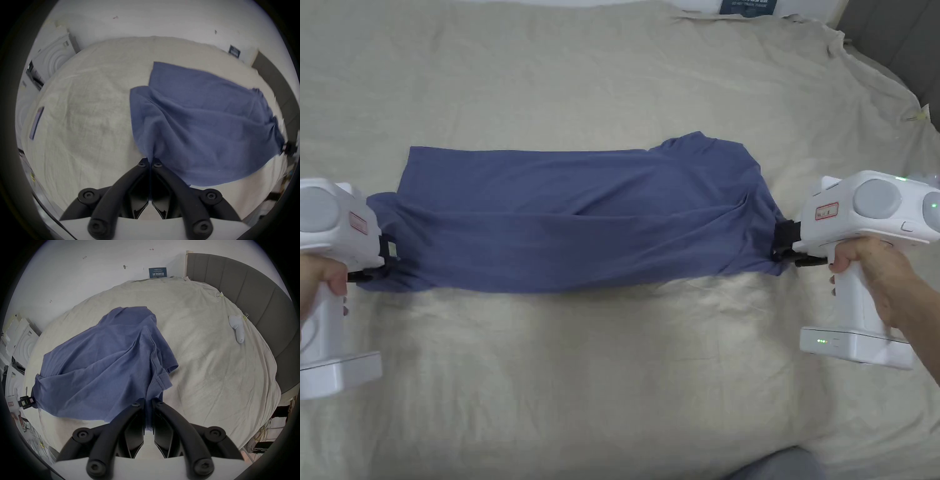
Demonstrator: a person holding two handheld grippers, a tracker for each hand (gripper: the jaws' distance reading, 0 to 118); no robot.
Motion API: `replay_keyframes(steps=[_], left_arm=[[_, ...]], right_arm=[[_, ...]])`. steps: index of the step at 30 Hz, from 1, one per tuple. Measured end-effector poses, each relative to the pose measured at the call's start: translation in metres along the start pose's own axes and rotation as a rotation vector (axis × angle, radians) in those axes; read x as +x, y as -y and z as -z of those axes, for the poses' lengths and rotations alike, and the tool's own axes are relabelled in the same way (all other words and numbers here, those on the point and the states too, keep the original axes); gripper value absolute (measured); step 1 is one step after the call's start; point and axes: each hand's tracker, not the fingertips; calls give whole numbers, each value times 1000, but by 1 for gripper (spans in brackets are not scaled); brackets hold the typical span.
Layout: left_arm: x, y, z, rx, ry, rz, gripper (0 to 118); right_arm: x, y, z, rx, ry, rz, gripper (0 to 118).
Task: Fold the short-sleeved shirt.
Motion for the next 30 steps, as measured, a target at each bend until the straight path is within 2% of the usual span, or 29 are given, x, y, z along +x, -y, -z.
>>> replay_keyframes(steps=[7,13,20,25,27,28,29,30], left_arm=[[-32,14,-57,44,34,32,0],[-58,76,-88,97,57,26,0],[-64,142,-69,40,13,38,0],[-62,165,-55,30,-10,66,2],[-64,168,-56,31,-26,48,22],[-67,166,-57,26,-48,37,49],[-72,164,-60,28,-54,37,75],[-76,161,-65,36,-61,35,97]], right_arm=[[6,18,-50,55,-21,-39,7],[18,75,-83,79,-45,-83,7],[36,153,-70,-13,-54,-36,7],[38,173,-50,-43,-36,3,7],[36,174,-50,-28,-36,29,7],[36,172,-52,-24,-33,30,12],[36,169,-56,-21,-22,25,25],[36,167,-62,-17,2,0,48]])
